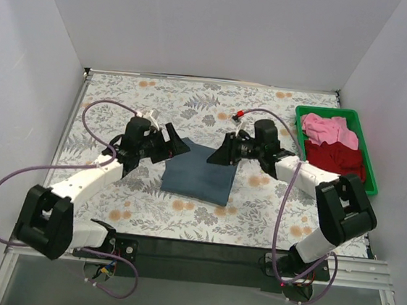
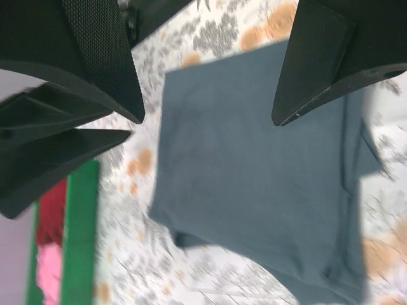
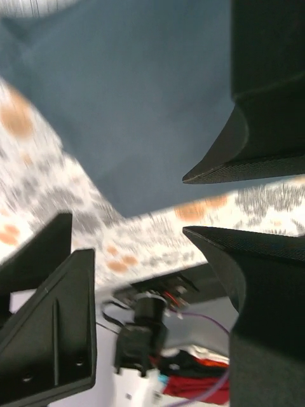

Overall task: Fold and stack the t-shirts
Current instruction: Fold the tshirt

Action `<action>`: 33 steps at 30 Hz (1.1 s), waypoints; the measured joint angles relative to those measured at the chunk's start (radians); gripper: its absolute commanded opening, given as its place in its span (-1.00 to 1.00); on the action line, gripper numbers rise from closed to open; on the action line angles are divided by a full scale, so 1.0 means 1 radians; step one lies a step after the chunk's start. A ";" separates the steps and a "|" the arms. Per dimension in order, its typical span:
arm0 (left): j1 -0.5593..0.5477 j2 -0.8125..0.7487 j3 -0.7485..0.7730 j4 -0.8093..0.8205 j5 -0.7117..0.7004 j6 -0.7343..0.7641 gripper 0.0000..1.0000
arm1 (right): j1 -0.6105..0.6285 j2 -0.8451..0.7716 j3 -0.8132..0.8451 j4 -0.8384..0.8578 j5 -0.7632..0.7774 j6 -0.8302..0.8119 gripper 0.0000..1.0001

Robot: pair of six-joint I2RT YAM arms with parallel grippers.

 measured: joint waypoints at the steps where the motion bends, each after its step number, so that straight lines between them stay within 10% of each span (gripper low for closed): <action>1: -0.009 -0.053 -0.029 -0.004 0.012 0.001 0.51 | 0.041 -0.016 -0.013 0.007 0.000 0.007 -0.31; 16: -0.042 0.105 -0.217 0.084 0.108 -0.120 0.09 | 0.225 0.357 -0.072 0.225 -0.062 0.111 -0.60; 33: -0.029 0.058 -0.235 0.008 0.042 -0.164 -0.01 | 0.070 0.129 -0.378 0.225 -0.074 0.050 -0.60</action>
